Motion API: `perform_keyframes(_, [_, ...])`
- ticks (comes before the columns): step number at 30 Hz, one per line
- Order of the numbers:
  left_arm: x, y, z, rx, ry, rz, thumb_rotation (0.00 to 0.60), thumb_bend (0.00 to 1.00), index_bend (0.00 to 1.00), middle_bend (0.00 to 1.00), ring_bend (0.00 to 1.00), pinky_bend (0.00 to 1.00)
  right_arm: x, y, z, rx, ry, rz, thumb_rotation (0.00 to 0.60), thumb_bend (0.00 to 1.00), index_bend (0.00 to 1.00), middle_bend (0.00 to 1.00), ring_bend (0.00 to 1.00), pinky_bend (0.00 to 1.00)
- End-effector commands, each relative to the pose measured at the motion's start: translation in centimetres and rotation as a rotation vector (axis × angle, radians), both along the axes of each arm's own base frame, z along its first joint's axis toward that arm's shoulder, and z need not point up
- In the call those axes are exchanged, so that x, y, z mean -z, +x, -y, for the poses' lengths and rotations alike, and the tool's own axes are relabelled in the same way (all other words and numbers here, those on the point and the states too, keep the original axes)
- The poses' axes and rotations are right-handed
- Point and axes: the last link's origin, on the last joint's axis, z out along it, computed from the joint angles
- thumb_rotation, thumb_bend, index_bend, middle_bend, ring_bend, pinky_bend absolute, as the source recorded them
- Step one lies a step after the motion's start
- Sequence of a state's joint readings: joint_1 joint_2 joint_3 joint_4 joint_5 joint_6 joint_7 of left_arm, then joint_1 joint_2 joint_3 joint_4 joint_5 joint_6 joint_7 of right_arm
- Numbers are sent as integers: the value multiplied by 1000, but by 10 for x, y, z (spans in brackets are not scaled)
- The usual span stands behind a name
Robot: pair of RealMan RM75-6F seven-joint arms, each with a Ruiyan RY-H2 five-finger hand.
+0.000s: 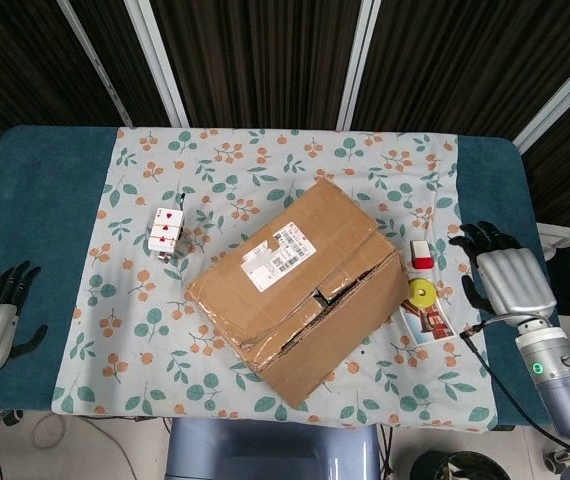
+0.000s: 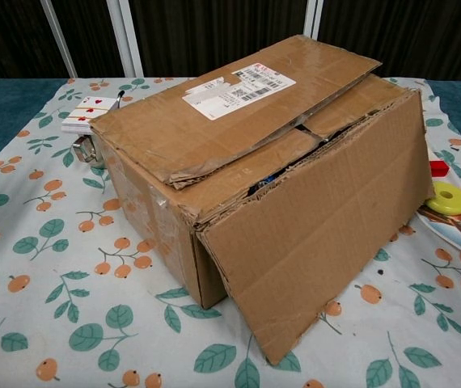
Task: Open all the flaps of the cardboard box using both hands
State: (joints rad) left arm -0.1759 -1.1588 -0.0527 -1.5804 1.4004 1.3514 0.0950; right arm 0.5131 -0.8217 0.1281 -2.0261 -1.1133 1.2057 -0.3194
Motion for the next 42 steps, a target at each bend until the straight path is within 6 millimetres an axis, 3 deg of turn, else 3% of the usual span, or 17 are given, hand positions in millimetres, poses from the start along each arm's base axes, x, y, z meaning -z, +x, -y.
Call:
perform_keyframes(1, [1,0,-1,-1,-6,-13,600,277,0,0,0,0,13,-25,-11,-19,-105,-17,600,502,75,53,34,229])
perform_keyframes(8, [1,5,-5,28,-35,-58,600,282,0,0,0,0,32,-61,-30,42,-221,36,600,501,46,18,14,228])
perform_keyframes(14, [-5,29,-26,119,-80,-106,600,395,0,0,0,0,44,-86,-37,99,-254,81,600,504,46,18,14,228])
perform_keyframes(22, [-24,110,-86,379,-192,-277,600,567,0,0,0,8,58,-101,-39,82,-274,109,600,515,46,18,14,228])
perform_keyframes(23, [-25,129,-97,431,-208,-293,600,586,0,0,0,12,59,-103,-39,85,-278,121,600,517,46,18,14,228])
perform_keyframes(30, [-13,209,-135,644,-300,-387,600,692,8,38,0,83,60,-107,-36,91,-298,160,600,525,46,18,14,228])
perform_keyframes(37, [10,273,-155,803,-401,-493,600,739,55,98,24,116,60,-111,-34,112,-306,193,600,529,46,18,14,228])
perform_keyframes(42, [30,302,-159,895,-457,-577,600,763,103,142,66,166,62,-113,-32,122,-299,202,600,529,46,18,14,228])
